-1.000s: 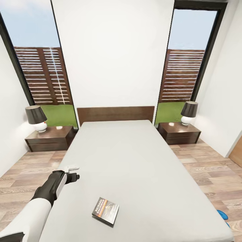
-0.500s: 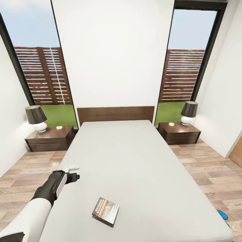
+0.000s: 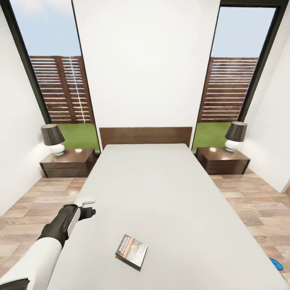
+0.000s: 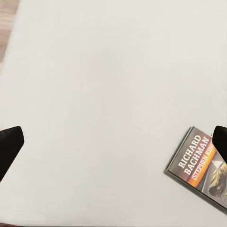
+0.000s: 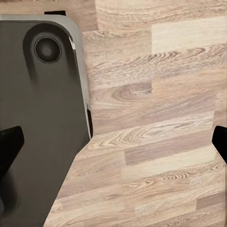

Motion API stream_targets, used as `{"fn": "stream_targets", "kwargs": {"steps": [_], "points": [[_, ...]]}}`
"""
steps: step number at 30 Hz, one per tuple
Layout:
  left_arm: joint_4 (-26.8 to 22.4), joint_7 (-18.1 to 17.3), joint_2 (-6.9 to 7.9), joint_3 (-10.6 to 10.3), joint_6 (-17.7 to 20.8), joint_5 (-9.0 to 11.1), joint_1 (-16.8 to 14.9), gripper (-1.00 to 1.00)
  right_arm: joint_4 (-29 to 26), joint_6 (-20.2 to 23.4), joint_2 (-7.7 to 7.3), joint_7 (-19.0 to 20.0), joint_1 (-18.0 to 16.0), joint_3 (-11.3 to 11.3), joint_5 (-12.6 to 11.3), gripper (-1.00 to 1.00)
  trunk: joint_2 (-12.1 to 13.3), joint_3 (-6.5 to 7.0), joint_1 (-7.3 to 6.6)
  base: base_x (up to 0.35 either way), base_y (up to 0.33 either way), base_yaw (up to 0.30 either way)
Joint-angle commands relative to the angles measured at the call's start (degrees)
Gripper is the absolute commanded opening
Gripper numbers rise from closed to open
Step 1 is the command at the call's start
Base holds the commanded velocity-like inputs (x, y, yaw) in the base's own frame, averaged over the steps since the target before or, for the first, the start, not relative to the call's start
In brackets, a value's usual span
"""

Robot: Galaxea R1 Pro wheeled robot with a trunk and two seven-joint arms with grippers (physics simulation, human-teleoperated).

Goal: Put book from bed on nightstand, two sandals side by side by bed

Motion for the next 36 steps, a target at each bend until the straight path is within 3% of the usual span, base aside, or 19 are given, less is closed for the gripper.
{"fn": "stream_targets", "kwargs": {"steps": [1, 36], "points": [[-0.07, 0.00, -0.03, 0.10, 0.28, -0.20, -0.05, 1.00, 0.07, -0.10, -0.01, -0.19, -0.06, -0.48, 0.55, 1.00, -0.13, -0.17, 0.03, 0.000, 0.000, 0.167], [-0.14, 0.26, -0.50, 0.10, 0.26, -0.22, 0.02, 1.00, 0.03, -0.31, -0.01, -0.19, -0.06, -0.53, 0.55, 1.00, -0.13, -0.32, 0.03, 0.023, -0.002, 0.020]]}}
